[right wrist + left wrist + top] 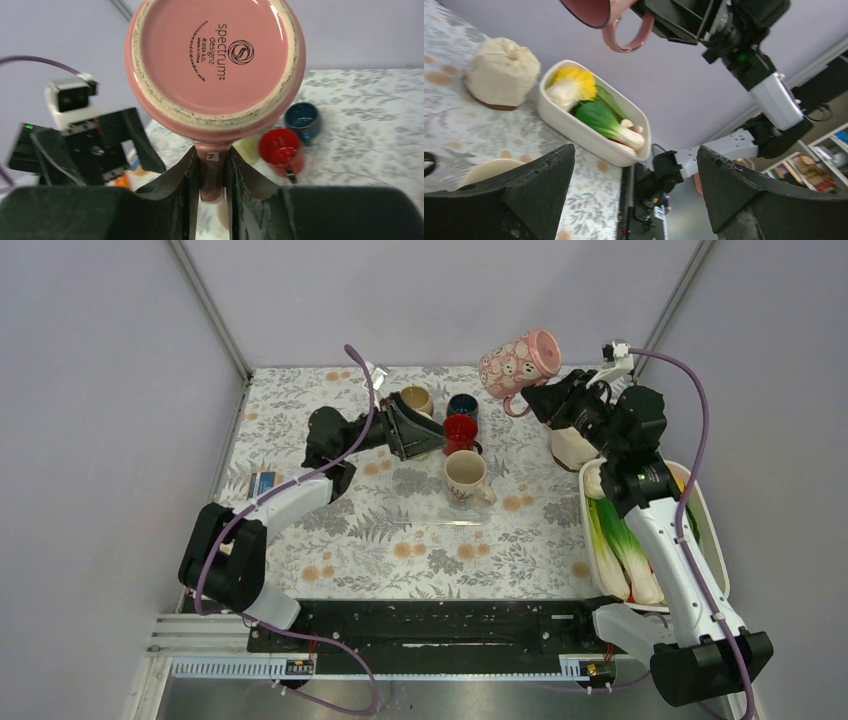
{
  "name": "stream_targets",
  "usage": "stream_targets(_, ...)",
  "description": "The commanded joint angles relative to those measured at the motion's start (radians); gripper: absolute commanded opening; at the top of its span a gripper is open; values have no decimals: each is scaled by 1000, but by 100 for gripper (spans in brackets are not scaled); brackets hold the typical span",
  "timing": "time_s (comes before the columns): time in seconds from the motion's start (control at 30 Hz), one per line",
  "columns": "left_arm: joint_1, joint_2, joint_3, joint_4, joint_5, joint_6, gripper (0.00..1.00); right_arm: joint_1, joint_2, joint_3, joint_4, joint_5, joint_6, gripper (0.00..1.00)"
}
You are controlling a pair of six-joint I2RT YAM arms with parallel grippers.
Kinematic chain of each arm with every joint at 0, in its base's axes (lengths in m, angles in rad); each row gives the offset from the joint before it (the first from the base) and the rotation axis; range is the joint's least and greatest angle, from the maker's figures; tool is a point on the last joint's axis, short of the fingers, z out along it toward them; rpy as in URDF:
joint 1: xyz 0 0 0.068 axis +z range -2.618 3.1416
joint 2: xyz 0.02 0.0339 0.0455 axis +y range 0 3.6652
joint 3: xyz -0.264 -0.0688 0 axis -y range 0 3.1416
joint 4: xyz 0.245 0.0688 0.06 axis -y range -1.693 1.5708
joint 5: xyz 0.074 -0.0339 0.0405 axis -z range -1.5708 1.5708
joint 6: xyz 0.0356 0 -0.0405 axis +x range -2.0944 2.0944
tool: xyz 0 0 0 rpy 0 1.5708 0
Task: Turn the mug right side up
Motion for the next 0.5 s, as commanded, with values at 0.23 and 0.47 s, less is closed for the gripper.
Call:
stream_targets(0.23,-118,85,9,492,-61,-315,95,-37,67,-95,631,-280,562,0)
stream_targets(0.47,-147,139,38,531,-64,-342,94,-37,79,-161,808,-296,700,0)
